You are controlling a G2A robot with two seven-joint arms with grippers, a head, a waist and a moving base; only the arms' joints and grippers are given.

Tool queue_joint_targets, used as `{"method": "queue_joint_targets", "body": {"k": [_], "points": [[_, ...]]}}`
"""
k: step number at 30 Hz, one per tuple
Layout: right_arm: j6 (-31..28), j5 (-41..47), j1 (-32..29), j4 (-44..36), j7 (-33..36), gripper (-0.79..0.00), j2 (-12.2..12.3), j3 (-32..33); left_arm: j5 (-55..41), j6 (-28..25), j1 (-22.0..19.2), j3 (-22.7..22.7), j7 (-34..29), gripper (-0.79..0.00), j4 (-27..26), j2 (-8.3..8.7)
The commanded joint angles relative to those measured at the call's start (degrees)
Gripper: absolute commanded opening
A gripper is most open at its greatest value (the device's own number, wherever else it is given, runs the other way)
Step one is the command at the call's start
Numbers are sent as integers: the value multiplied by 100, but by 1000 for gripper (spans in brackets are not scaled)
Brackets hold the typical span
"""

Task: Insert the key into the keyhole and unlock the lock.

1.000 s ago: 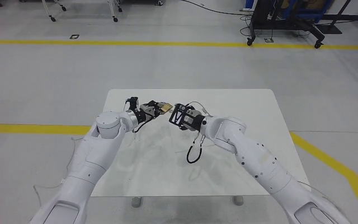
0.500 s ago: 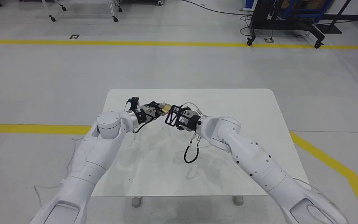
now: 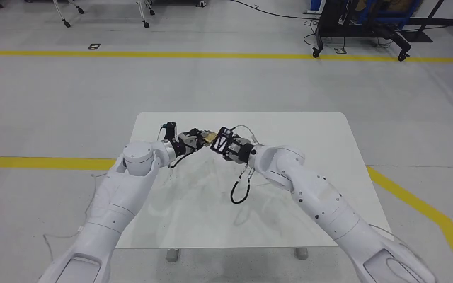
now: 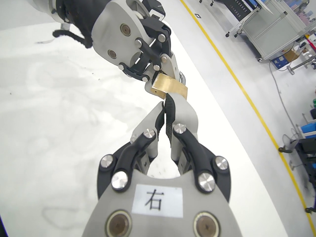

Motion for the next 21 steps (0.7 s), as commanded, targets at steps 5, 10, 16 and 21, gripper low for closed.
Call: {"method": "queue_joint_targets", "body": {"k": [5,10,16,21], "points": [[-230,1986,-92,572,-258,-785,-60,431,126,-263,56,-24,96,-785,-75,0],[-684,3024,-66,1045,-312,-785,-79,675,180,-396,107,-95,183,-785,-126,8],[-942,3180,-23,1189,-230,-511,-82,724,250,-470,147,-129,223,-785,-176,10],[-1133,3478,-18,1265,-245,0,-80,830,277,-497,161,-139,247,-785,-183,3]]}}
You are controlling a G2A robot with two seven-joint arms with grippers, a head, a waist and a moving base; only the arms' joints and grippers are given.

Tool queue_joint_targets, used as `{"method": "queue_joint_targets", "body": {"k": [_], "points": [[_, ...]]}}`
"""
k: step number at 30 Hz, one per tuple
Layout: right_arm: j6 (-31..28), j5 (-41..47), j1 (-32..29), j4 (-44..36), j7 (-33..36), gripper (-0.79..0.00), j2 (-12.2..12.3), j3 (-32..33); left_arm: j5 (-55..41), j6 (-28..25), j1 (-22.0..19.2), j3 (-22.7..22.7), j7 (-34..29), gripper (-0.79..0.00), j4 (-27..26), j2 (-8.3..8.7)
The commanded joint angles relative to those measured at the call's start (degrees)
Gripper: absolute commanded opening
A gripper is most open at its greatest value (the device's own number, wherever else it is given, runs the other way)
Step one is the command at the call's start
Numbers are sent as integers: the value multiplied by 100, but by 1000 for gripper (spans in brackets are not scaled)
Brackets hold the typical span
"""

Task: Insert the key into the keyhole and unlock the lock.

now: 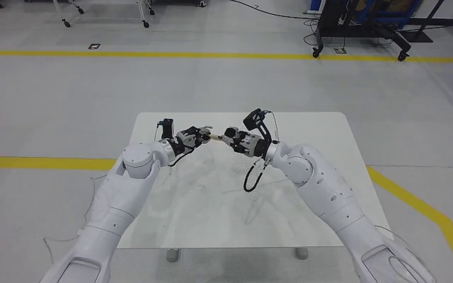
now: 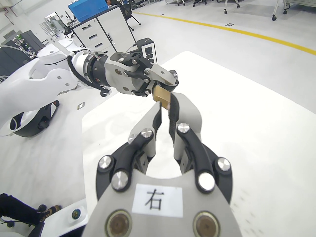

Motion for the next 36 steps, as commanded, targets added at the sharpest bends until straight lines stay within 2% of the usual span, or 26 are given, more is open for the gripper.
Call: {"method": "queue_joint_targets", "body": {"k": [1,4,7,12,17,26,27,28,29,32,36], "points": [[-171,356,-30,51,-71,0,12,133,-9,-9,1,-6,-1,-785,11,-5],[-397,720,-100,142,-93,0,83,475,57,-8,-34,1,61,-785,81,-12],[-303,757,-303,46,-101,0,218,1002,192,20,-82,86,109,-785,152,-33],[-137,827,-970,-573,61,0,480,2060,784,278,-215,525,-107,-785,144,-86],[-137,827,-970,-573,61,0,480,2060,1187,829,-537,1141,-486,-785,320,-229],[-137,827,-970,-573,61,0,480,2060,1403,1228,-1209,2124,-1096,-785,1090,-629],[-137,827,-970,-573,61,0,480,2060,1526,1275,-1285,2232,-1107,-465,1160,-666],[-137,827,-970,-573,61,0,480,2060,1590,1323,-1350,2304,-1111,-25,1228,-702],[-137,827,-970,-573,61,0,480,2060,1643,1373,-1409,2363,-1126,0,1298,-733],[-137,827,-970,-573,61,0,480,2060,1722,1440,-1580,2414,-1202,0,1584,-784],[-137,827,-970,-573,61,0,480,2060,1745,1401,-1824,2232,-1276,0,1992,-749]]}}
